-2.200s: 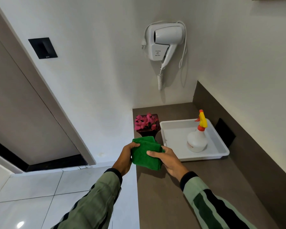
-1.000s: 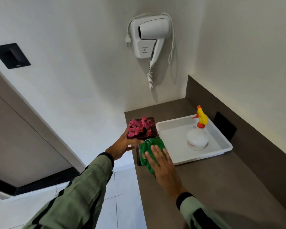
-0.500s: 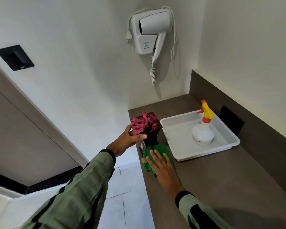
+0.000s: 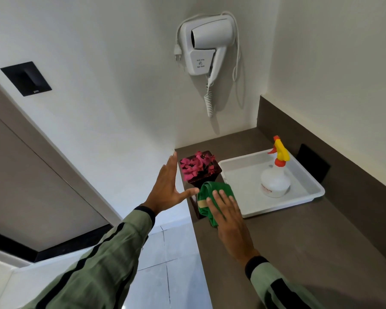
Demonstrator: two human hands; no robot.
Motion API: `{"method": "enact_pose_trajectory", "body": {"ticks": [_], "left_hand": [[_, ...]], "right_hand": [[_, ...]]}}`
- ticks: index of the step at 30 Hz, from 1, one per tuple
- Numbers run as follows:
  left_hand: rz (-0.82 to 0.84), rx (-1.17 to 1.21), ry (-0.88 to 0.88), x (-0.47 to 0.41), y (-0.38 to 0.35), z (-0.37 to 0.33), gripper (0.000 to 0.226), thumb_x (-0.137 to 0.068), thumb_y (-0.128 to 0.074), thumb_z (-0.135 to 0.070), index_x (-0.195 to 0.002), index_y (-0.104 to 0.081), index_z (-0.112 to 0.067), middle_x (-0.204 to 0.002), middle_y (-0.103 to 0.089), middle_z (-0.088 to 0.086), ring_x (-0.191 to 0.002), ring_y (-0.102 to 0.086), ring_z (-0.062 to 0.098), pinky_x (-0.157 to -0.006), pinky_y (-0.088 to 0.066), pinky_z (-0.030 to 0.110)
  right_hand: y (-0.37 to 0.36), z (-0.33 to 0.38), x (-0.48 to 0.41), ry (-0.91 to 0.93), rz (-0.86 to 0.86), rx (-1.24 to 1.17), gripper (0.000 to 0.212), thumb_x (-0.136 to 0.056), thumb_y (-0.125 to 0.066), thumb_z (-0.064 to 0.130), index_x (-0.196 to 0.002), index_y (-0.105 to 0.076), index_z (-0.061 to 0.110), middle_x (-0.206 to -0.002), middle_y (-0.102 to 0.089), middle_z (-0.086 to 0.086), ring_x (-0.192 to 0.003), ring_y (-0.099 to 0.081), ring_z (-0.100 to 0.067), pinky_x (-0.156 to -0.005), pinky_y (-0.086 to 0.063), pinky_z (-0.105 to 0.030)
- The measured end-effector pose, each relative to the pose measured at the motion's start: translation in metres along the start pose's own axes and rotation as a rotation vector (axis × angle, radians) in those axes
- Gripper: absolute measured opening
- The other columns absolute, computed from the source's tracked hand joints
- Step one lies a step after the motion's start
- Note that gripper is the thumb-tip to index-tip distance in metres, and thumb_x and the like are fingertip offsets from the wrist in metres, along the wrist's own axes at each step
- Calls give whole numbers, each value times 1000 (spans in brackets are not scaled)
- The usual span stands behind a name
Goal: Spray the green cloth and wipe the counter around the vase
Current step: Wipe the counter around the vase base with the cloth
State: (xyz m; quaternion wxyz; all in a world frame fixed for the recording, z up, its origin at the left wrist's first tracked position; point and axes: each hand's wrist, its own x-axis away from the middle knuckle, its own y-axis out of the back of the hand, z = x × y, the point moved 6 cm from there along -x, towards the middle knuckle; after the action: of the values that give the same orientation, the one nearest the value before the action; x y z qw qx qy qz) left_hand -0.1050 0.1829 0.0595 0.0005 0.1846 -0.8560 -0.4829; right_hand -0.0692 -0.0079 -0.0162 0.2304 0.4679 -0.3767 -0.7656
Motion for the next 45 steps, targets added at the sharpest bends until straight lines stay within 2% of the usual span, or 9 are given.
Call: {"method": "enact_pose_trajectory", "body": {"ticks": [3,7,11,18,22,26,29,36,45], "left_hand": [[48,-62,-35,-2,2,-5,131,-68,-35,-95,-161,4,-11,-171,0,6,-157,2,20,-128,-3,44],[76,-87,-40,-3,1,-6,132,-67,-30,-97,-161,-1,-10,-170,-7,9,-157,-3,22,-128,-7,49],[97,-60,-23,-4,2,-6,131,-67,-34,-95,-161,0,-10,-170,-10,9,-157,-10,24,-126,-14,51],[109,-60,-22,-4,5,-4,132,-66,-39,-94,-161,4,-12,-171,-6,9,-157,-8,23,-127,-13,49],[102,-110,-17,1,6,8,131,-68,-37,-94,-160,7,-13,-171,5,5,-157,5,17,-128,-2,40],[156,-202,-26,3,3,16,125,-74,-41,-88,-160,11,-13,-170,10,4,-156,12,15,-128,0,41],[188,-304,-61,1,5,14,124,-73,-27,-92,-160,9,-12,-170,9,5,-156,11,17,-128,0,43],[242,-371,-95,-1,14,10,123,-68,-14,-96,-160,8,-18,-169,8,2,-155,11,16,-128,3,43],[277,-435,-70,-1,17,7,127,-63,-5,-98,-161,7,-18,-170,8,2,-156,12,17,-128,4,43]], "right_hand": [[2,6,-11,47,-25,43,67,-80,-50,-7,-144,-44,10,-150,-45,-15,-140,-39,-33,-117,-28,-49],[-15,9,-8,68,79,66,67,-73,-62,-1,-138,-53,10,-145,-52,-14,-136,-45,-33,-106,-45,-51],[-33,5,-1,21,250,92,84,-58,-85,3,-136,-56,13,-143,-55,-11,-132,-51,-31,-102,-49,-48],[-43,-1,11,-40,399,81,91,-46,-92,5,-131,-62,16,-138,-60,-7,-127,-57,-27,-99,-51,-43],[-31,-7,14,-80,298,0,90,-57,-82,-10,-139,-52,12,-146,-51,-11,-135,-47,-31,-102,-49,-48],[-9,-2,-3,-35,77,-6,80,-76,-60,-10,-149,-35,13,-155,-38,-11,-145,-30,-30,-118,-27,-48],[-3,9,-18,38,3,67,72,-81,-50,-7,-149,-35,12,-154,-38,-12,-146,-28,-29,-122,-15,-45],[-19,16,-17,80,173,167,79,-67,-77,0,-140,-51,13,-146,-51,-11,-135,-48,-29,-107,-43,-49],[-44,15,-9,56,385,239,88,-53,-90,13,-135,-59,21,-143,-56,-6,-132,-52,-24,-101,-50,-43]]}}
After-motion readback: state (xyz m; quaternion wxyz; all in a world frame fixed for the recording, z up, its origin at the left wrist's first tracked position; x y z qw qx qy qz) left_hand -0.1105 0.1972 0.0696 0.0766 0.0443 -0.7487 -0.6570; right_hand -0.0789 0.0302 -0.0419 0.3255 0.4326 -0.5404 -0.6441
